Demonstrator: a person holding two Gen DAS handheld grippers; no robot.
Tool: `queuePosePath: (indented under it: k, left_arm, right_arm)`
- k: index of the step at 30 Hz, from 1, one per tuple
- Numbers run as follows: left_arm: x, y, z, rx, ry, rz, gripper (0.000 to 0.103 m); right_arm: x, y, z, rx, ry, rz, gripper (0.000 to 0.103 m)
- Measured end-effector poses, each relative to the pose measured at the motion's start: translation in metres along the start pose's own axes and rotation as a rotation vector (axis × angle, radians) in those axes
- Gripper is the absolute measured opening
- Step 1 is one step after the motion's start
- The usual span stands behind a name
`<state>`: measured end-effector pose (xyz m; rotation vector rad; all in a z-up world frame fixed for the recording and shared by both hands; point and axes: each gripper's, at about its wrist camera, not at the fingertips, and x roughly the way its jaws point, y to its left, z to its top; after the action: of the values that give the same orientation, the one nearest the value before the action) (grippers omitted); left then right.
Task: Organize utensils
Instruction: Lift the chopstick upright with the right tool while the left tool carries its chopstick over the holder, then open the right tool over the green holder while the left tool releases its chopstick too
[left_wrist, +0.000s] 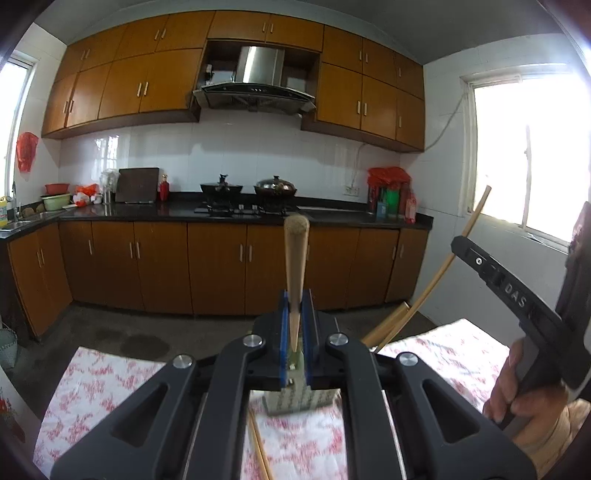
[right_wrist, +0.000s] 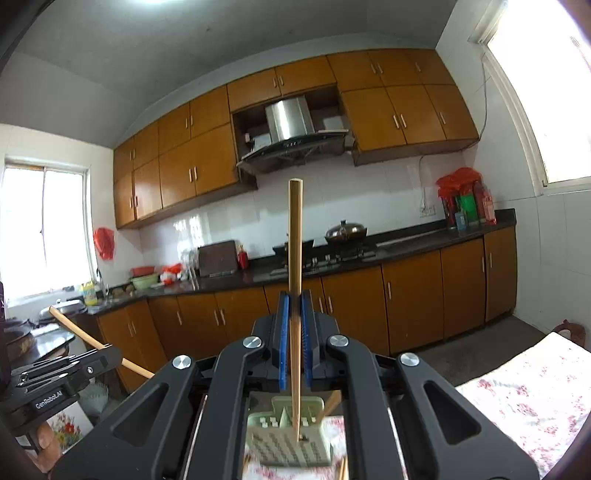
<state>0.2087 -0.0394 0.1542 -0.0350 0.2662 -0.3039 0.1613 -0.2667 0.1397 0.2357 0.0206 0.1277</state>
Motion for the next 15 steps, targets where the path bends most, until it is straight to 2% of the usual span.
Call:
queuePosePath:
  k: [4, 9, 15]
  left_arm:
    - [0.030, -0.002, 0.002, 0.018, 0.032, 0.022, 0.008]
    - [0.061, -0.001, -0.017, 0.018, 0.100, 0.019, 0.008]
    - [0.084, 0.000, -0.034, 0.021, 0.139, 0.008, 0.008]
  right_arm:
    - [0.018, 0.001, -0.007, -0.021, -0.024, -0.019, 0.007]
    - [0.042, 0.005, -0.025, -0.047, -0.005, -0.035, 0.007]
    - [0.055, 0.006, -0.049, -0.068, 0.095, -0.031, 0.008]
